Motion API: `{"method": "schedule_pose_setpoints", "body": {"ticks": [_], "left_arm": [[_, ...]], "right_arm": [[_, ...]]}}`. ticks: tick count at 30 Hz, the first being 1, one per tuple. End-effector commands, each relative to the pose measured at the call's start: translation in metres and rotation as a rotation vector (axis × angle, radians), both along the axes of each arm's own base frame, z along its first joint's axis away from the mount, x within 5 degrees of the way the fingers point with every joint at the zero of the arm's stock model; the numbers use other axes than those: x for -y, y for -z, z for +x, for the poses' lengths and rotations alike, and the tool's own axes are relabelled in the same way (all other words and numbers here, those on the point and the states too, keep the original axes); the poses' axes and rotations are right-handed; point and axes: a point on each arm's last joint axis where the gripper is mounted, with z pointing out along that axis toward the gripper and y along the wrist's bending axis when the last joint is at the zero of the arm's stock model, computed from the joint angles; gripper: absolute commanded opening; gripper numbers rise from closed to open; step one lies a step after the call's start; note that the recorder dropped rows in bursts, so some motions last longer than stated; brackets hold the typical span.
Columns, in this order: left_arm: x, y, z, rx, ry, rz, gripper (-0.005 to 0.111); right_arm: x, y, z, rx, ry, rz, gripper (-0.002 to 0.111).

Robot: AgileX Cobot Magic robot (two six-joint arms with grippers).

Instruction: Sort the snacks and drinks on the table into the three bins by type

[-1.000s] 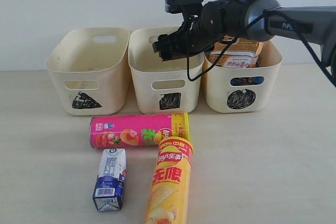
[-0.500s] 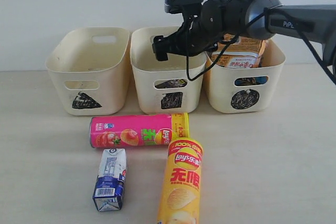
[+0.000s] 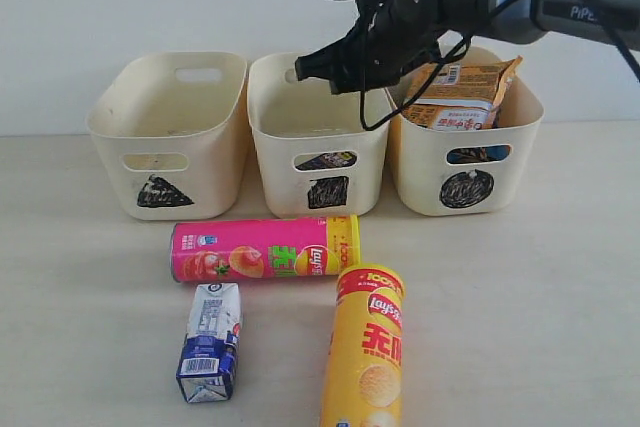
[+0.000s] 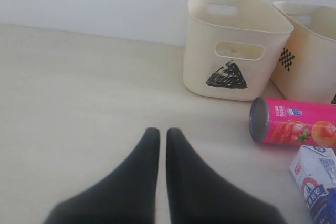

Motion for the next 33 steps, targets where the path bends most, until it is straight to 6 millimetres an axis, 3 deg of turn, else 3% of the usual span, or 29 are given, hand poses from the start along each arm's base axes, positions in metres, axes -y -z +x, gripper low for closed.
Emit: {"method": "schedule_pose_setpoints", "body": {"ticks": [1,9,17,27,30,33], "left_arm": [[0.0,-0.002,0.0,0.017,-0.003,-0.01,0.004],[0.0,-0.002,0.0,0.017,-0.003,-0.01,0.004],[0.0,-0.002,0.0,0.017,-0.003,-0.01,0.004],[0.0,-0.002,0.0,0.017,-0.003,-0.01,0.004],[0.0,-0.002,0.0,0.017,-0.003,-0.01,0.004],[0.0,-0.002,0.0,0.017,-0.003,-0.01,0.004]], "right_arm": [[0.009,-0.018,-0.01,-0.05,0.006,-0.037,0.002],[0.029,-0.028,-0.034,-0.109,-0.015,-0.105,0.002],[0.09,-0.039,-0.078,-0.055,0.076,-0.074,0.002],[0.189,-0.038,-0.141,0.053,0.304,-0.035,0.002],[0.206,-0.04,-0.162,0.108,0.353,-0.023,0.002],[0.211,-0.045,-0.186,0.194,0.365,-0.001,0.002]]}}
